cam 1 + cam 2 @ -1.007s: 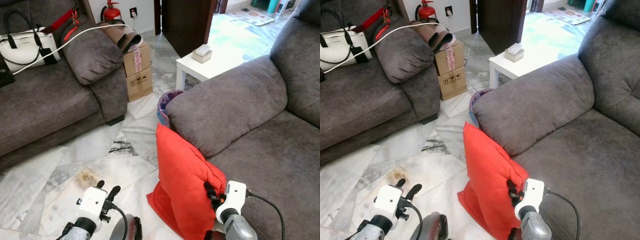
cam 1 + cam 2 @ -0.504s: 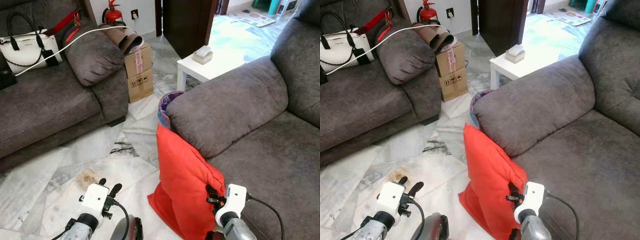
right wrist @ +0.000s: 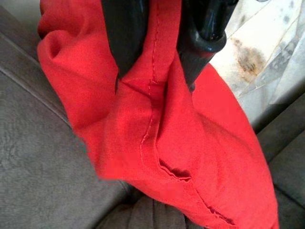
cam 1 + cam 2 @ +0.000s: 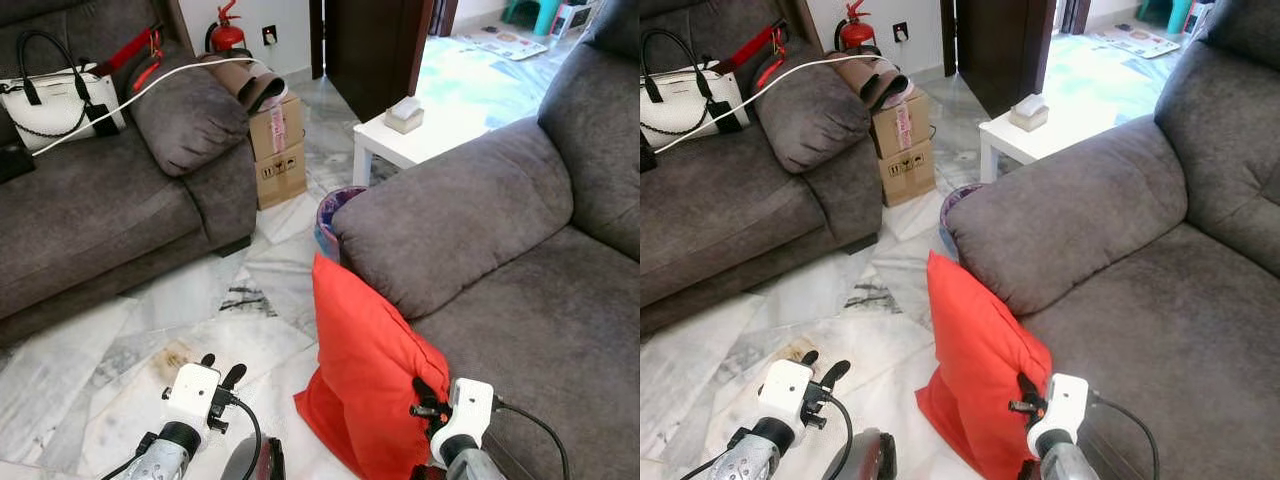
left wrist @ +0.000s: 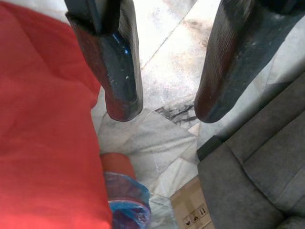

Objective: Move the pillow to the sofa from floor

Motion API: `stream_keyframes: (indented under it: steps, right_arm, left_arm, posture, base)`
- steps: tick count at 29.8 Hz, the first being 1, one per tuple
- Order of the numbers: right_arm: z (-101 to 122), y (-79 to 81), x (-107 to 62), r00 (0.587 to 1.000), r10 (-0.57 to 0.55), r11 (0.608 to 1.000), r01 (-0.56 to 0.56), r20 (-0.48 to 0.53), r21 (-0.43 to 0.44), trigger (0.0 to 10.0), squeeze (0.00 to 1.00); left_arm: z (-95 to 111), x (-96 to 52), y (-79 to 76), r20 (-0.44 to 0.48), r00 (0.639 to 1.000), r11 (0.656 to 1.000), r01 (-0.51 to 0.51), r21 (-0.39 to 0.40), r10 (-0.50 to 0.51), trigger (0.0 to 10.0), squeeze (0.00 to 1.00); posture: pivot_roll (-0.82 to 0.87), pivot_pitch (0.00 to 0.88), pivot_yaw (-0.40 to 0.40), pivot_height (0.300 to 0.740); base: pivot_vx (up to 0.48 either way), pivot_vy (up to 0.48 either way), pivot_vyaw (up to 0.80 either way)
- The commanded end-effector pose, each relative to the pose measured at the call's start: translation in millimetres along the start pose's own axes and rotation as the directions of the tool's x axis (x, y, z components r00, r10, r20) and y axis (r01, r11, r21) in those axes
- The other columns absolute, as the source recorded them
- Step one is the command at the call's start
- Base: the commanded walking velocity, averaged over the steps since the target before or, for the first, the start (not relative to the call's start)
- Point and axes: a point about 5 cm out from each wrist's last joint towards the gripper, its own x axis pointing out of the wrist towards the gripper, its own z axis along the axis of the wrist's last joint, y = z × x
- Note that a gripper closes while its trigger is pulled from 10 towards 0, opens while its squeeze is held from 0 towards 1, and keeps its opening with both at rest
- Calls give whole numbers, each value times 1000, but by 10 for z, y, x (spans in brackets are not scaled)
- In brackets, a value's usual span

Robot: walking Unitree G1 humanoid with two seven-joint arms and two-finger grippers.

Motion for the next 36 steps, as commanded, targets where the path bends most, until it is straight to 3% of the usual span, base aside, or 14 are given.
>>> stream_keyframes:
  steps: [1,6,11,12,20,36]
  right_arm:
    - [-18,3,-26,1000,-4,1000,4,17,-1,0,0]
    - [66,18,-13,996,-2,1000,-1,87,28,0,0]
    - [31,2,-25,999,-9,998,11,38,-70,0,0]
    - [18,-3,-30,999,-14,997,16,29,-71,10000,0]
    - [33,-79,-81,993,-79,997,79,88,9,10000,0]
    - [144,-106,-64,991,-63,998,63,117,4,10000,0]
  left_arm:
    - [-77,-34,63,-34,999,999,-37,-29,36,10000,0]
    - [-90,-30,125,-40,998,998,-54,-39,52,10000,0]
    - [-110,-18,158,-52,995,993,-88,-82,84,10000,0]
    - [-110,-14,155,-50,995,993,-87,-83,83,10000,0]
    - [-123,-6,120,-47,996,993,-77,-92,72,10000,0]
    - [-114,25,82,-39,997,991,-77,-108,74,10000,0]
  posture:
    - [59,106,55,620]
    - [45,80,60,620]
    - [47,68,59,620]
    - [43,57,57,620]
    - [38,30,50,620]
    - [29,41,36,734]
  base:
    - [0,0,0]
    - [0,0,0]
    - [0,0,0]
    - [0,0,0]
    - [0,0,0]
    - [0,0,0]
